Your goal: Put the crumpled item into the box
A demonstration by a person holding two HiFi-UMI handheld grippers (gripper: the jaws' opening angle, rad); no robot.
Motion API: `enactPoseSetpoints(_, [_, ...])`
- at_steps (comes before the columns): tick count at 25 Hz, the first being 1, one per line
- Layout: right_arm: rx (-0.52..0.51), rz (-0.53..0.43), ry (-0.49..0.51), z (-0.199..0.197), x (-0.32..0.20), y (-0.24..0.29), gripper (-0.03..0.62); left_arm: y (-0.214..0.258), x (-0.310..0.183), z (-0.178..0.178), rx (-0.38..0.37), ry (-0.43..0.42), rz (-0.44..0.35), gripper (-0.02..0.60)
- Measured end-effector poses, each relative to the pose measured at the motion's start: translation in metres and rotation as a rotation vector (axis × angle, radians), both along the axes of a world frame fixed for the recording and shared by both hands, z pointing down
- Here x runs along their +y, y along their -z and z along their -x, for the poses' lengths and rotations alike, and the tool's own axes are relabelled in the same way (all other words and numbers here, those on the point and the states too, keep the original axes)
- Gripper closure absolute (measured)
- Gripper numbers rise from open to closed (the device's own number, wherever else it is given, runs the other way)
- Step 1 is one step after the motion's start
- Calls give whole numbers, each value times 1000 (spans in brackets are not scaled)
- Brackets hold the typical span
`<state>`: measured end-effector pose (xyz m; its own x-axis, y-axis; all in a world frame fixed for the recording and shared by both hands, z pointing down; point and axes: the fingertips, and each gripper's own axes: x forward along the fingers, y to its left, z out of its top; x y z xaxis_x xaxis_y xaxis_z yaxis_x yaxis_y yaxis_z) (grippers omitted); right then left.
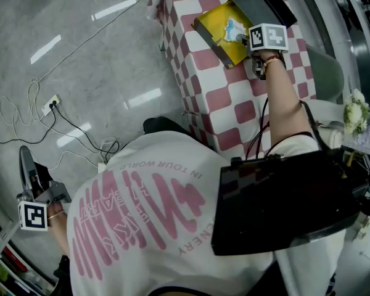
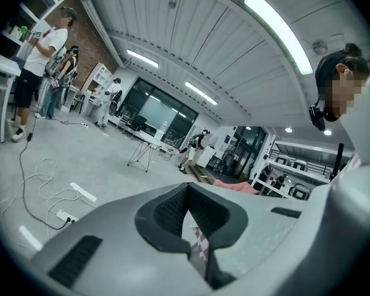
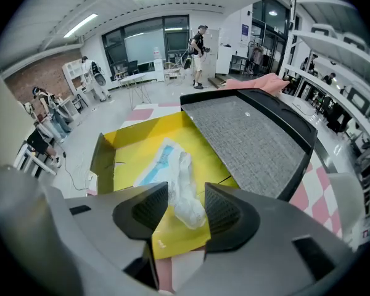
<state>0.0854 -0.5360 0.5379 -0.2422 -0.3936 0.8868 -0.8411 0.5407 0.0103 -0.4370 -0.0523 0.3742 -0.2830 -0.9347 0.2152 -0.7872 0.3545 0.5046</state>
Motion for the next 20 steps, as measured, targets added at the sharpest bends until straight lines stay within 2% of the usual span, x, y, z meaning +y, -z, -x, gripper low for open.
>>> enactPoseSetpoints(7, [-19,-85,-42,-3,3,20,420,7,4,-12,-3,-21,-20,574])
enactPoseSetpoints(9, [-20,-125,-65,-5,7,30,486,12,1,-14,-28,-47,-25,574])
enactPoseSetpoints(12, [-47,-185,-127,-14,19,46,539,21,-3,-27,-74,-123,-43,574])
enactPoseSetpoints(14, [-114,-224,-174,-18,30,59,563,25,-2,-34,-91,-153,-55,574])
enactPoseSetpoints(17, [-267,-308,-239,-23,53,89,582,31,0,-44,-85,-190,-93,574])
enactPoseSetpoints(20, [-443,-406,-246,-23,91,125,586,44,2,-63,-79,-246,-136,574])
